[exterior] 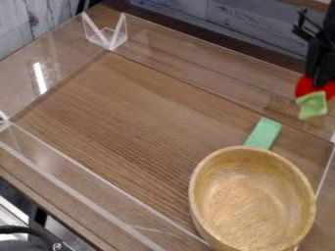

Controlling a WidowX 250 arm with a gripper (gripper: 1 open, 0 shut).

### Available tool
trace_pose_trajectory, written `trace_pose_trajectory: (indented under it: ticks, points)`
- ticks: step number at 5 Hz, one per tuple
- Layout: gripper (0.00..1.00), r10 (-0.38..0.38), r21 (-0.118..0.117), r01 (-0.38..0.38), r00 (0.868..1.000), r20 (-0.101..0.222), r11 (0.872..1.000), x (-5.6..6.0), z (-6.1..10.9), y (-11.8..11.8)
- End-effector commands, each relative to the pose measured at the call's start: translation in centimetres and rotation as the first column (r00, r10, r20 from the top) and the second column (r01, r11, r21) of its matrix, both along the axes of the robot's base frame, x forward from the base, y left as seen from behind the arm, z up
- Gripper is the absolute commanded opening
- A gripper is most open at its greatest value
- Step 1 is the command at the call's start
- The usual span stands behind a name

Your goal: Move the red object to the left side of the table

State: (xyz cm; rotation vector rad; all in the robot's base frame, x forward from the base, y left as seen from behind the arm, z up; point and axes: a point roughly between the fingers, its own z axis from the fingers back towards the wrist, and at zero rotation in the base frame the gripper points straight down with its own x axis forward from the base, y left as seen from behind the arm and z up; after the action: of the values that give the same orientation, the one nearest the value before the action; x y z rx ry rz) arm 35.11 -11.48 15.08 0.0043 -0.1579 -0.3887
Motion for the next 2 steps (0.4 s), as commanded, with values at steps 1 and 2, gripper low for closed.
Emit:
trace_pose_trajectory:
  ticks: [1, 2]
  points:
    - [0.00, 0.079, -0.016, -0.078, 0.994, 0.077, 0.997, -0.9, 2.9, 1.4]
    - [0.00, 0.105, -0.017, -0.104, 0.991, 0.085, 0.994, -1.9, 4.9, 2.2]
